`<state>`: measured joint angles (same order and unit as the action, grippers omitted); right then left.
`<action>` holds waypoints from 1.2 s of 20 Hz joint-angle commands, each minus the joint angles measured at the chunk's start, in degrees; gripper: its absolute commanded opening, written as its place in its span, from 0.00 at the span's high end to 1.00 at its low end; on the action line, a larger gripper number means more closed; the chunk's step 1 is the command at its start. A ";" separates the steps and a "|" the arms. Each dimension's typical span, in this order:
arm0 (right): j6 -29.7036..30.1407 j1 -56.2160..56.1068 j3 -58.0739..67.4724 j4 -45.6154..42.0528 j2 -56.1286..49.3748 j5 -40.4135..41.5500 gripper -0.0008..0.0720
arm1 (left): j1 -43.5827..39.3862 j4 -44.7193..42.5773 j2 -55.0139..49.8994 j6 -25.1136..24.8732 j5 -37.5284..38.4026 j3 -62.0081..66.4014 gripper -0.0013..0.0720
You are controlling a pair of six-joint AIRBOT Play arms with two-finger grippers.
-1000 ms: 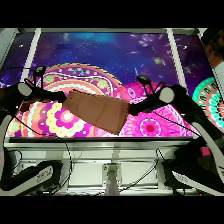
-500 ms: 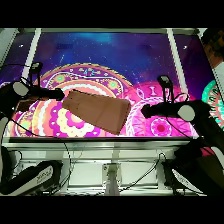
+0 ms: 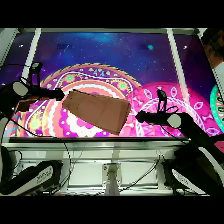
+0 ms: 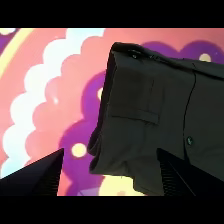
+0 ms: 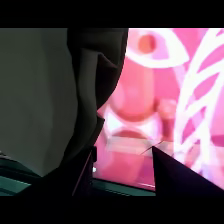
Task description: Fold the clothes and pants, and hang the long-sleeved shirts on hangers.
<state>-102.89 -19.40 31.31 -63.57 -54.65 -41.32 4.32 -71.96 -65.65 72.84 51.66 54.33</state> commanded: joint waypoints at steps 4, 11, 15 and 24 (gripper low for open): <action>19.65 0.02 1.90 21.33 -8.96 -1.20 0.57 | -0.04 2.14 0.04 0.00 0.00 0.04 0.09; 16.92 0.02 4.39 13.88 -9.44 2.69 0.37 | -0.04 2.14 0.04 0.00 0.02 0.04 0.09; 16.94 0.17 4.39 16.37 -11.52 1.38 0.36 | -0.04 2.14 0.04 0.00 0.04 0.04 0.09; 30.10 5.49 4.42 34.95 -18.99 -6.10 0.31 | -0.04 2.16 0.04 0.00 0.04 0.04 0.09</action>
<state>-79.15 -14.85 35.70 -36.88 -71.59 -44.82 4.27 -69.80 -65.65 72.84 51.72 54.33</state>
